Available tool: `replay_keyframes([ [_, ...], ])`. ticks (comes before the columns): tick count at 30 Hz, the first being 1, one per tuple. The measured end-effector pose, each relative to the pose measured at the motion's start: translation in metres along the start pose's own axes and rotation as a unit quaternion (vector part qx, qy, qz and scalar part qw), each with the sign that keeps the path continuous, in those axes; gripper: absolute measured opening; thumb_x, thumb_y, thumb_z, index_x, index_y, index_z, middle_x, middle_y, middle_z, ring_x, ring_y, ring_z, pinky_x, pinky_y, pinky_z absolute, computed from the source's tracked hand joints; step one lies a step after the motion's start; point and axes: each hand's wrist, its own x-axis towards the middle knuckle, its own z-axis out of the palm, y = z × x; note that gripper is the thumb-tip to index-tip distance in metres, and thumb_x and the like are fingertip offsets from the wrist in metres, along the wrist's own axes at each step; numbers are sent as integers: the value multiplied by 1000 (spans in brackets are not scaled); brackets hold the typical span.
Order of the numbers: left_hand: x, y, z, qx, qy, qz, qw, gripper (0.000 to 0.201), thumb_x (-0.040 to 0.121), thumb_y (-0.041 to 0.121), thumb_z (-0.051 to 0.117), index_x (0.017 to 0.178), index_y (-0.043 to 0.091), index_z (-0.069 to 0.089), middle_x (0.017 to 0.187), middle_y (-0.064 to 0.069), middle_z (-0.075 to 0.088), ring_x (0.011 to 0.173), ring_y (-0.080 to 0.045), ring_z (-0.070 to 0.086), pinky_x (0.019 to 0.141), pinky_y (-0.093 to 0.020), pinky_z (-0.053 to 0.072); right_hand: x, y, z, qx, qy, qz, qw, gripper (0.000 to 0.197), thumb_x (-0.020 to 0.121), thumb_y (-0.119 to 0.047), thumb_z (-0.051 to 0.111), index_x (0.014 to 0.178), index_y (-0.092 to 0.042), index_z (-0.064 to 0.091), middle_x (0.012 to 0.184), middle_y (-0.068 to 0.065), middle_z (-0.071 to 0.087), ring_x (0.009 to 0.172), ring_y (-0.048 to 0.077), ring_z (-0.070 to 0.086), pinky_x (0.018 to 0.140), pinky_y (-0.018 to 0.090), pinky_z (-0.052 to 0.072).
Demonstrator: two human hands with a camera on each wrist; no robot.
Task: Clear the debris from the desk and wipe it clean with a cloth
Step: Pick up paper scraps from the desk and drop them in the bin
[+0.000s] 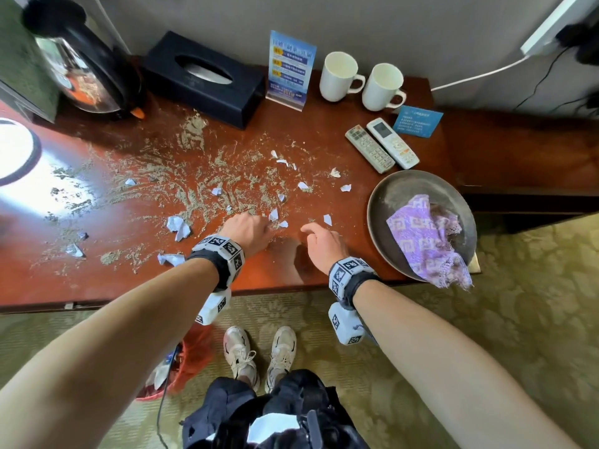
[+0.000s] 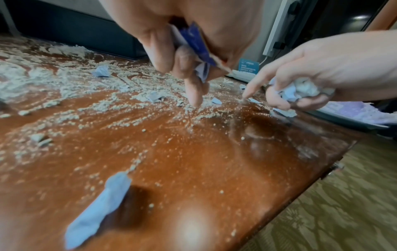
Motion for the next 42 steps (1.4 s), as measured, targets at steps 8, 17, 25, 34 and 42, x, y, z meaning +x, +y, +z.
replay_keyframes([
  [8, 4, 10, -5, -13, 5, 49, 999, 35, 101, 22, 36, 77, 7, 57, 54, 1, 49, 49, -21, 48, 48, -22, 35, 15, -26, 1, 175, -9, -16, 984, 45, 99, -38, 50, 83, 2, 68, 57, 4, 52, 56, 20, 47, 58, 28, 36],
  [17, 5, 9, -13, -52, -12, 27, 998, 23, 99, 26, 45, 107, 15, 64, 65, -1, 59, 56, -21, 58, 53, -27, 48, 23, -37, 5, 262, -35, 36, 964, 46, 89, -34, 66, 56, -8, 50, 48, 3, 40, 42, 16, 32, 50, 28, 27],
  [25, 6, 10, -24, -110, 9, 7, 994, 23, 97, 17, 43, 105, 15, 64, 74, -4, 67, 62, -21, 62, 59, -31, 54, 20, -44, 6, 451, -71, 100, 884, 23, 92, -14, 64, 74, -3, 57, 59, 6, 45, 33, 9, 30, 34, 17, 18],
  [34, 8, 7, -20, -155, -12, 19, 988, 30, 96, 12, 49, 110, 20, 74, 84, -5, 73, 62, -17, 62, 53, -18, 43, 21, -45, 5, 478, -68, 133, 866, 22, 90, -10, 65, 99, 10, 65, 62, 6, 51, 36, 8, 33, 31, 18, 20],
  [42, 13, 8, -17, -170, -10, -20, 985, 30, 94, 9, 47, 76, 10, 71, 57, -1, 57, 48, -19, 50, 49, -27, 44, 21, -37, -6, 378, -46, 147, 913, 23, 96, -15, 54, 106, 0, 68, 66, 9, 56, 42, 13, 40, 39, 22, 30],
])
